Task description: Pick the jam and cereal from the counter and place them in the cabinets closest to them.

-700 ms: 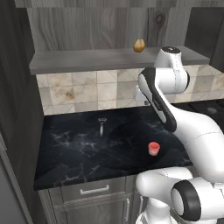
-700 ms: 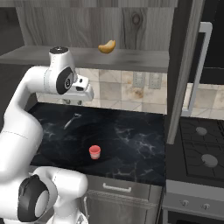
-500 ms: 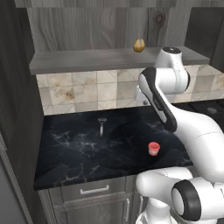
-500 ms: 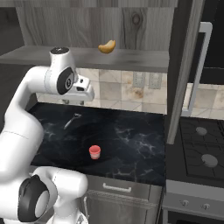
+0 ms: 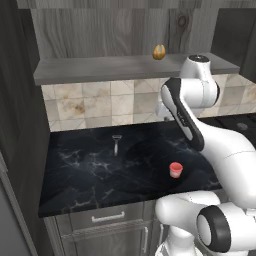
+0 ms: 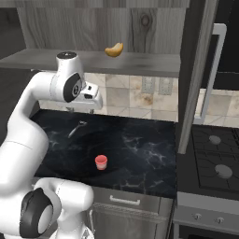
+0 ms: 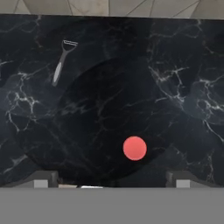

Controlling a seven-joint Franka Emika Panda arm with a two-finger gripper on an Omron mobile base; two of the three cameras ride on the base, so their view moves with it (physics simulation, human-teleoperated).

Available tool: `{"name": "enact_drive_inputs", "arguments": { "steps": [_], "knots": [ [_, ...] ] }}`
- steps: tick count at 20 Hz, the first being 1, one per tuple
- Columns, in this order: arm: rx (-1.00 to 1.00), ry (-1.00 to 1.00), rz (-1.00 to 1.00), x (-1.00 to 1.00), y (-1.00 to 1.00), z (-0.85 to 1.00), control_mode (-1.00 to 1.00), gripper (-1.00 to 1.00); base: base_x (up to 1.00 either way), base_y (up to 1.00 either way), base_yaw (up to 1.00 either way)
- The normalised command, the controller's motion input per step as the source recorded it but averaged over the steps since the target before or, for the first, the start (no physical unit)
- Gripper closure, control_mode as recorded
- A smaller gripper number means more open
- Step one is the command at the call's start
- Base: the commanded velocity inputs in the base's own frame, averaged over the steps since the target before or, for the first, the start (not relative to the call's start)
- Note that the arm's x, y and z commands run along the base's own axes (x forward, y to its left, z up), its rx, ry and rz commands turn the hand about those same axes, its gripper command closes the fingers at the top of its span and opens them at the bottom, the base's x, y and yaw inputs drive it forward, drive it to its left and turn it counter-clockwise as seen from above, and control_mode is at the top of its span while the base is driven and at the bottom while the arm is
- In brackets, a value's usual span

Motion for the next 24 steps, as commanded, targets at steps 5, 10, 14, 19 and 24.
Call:
{"name": "enact_drive_inputs", "arguments": {
  "steps": [5,10,14,19,24],
  "knots": [
    [0.00,0.00,0.00,-0.03,-0.09,-0.20,-1.00,-1.00,0.00,0.00,0.00],
    [0.00,0.01,0.00,-0.04,-0.08,-0.32,-1.00,-1.00,0.00,0.00,0.00],
    [0.00,0.03,0.00,0.00,-0.02,-0.34,-1.00,-1.00,0.00,0.00,0.00],
    [0.00,0.05,0.00,0.00,-0.03,-0.33,-1.00,-1.00,0.00,0.00,0.00],
    [0.00,0.05,0.00,0.00,-0.04,-0.31,-1.00,-1.00,0.00,0.00,0.00]
  ]
}}
